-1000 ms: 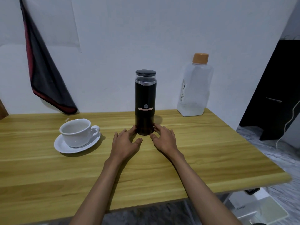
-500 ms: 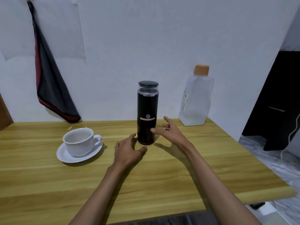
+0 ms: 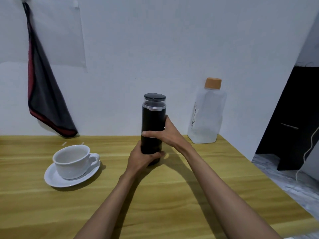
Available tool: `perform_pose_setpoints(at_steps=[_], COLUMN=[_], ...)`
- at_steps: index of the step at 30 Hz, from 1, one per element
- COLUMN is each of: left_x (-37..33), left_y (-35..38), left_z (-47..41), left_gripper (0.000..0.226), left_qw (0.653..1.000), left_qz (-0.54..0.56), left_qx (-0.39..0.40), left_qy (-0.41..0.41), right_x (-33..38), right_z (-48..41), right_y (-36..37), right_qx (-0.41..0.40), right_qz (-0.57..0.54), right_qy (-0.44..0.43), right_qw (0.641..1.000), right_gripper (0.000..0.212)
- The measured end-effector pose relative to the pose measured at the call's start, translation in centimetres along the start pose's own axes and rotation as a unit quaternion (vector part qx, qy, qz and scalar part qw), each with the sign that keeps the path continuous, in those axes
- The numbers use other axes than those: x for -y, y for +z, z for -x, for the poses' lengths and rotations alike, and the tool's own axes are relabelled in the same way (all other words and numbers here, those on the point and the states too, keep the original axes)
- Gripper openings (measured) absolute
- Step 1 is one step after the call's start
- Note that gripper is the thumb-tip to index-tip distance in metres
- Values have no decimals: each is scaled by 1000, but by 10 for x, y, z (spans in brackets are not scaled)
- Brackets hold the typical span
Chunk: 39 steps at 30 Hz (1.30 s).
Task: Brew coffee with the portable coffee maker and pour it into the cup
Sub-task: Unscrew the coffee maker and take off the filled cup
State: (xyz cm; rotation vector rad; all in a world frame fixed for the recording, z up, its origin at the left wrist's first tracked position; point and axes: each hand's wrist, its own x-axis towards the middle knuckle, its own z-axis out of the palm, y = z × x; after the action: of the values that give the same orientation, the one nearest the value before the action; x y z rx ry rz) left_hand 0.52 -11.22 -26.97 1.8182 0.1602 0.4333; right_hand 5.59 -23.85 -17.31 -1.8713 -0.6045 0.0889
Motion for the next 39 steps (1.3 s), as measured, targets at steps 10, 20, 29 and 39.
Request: perform_pose_setpoints(at_steps=[10,20,29,39], left_x=[8,10,9,10], left_y=[18,15,15,15], left_z=[-11,-12,-10,-12], left_gripper=[67,66,64,70], left_qw=[997,998,998,998], left_qz=[-39,11,15,17], left_qx=[-61,-49,-53,-47], left_qy=[25,32,29,40], right_x=[-2,22,22,20], right_z=[-15,-35,-34,-31], right_y=[8,-14,-17,-10], right_qx=[-108,-135,-165,-156], right_qz=[94,15,-16,29], right_qy=[-21,-40,-32,-57], right_qw=[989,990,986,986], right_gripper=[80,80,73,80])
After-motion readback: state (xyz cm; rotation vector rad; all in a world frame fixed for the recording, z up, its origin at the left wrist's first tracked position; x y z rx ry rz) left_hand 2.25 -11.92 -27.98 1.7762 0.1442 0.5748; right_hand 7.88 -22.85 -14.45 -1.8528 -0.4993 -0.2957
